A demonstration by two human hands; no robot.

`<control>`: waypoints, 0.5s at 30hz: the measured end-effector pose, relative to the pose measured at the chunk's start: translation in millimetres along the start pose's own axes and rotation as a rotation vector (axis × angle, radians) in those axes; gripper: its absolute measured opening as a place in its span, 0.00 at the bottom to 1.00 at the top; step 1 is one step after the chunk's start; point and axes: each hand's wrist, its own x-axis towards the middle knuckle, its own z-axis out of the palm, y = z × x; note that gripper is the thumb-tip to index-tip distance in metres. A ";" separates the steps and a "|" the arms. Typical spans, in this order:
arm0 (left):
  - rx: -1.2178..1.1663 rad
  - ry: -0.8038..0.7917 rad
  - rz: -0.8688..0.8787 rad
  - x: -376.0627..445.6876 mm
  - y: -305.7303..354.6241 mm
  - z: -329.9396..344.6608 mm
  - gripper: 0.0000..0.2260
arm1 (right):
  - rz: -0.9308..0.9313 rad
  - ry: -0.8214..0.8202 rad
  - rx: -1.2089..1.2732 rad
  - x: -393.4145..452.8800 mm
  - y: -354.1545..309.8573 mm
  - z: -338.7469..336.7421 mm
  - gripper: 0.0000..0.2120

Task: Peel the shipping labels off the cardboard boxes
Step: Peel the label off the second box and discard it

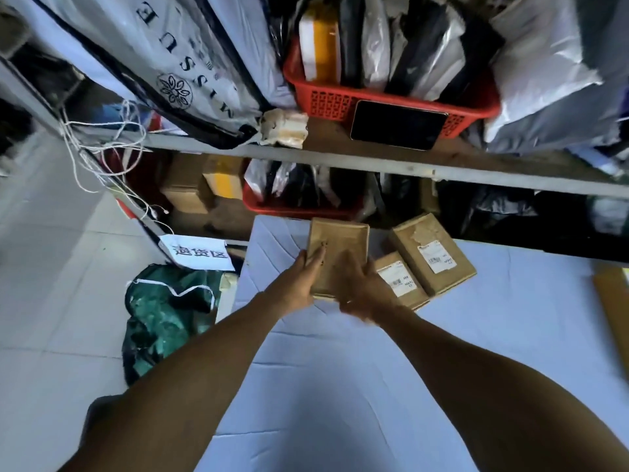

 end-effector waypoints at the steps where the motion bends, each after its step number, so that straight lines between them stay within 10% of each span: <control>1: 0.013 -0.003 0.007 2.6 -1.9 -1.4 0.49 | 0.005 0.002 0.053 0.5 -0.3 -0.7 0.53; 15: 0.241 -0.006 -0.193 -21.0 -46.1 -6.5 0.49 | -0.049 -0.129 -0.011 25.2 -39.6 22.9 0.54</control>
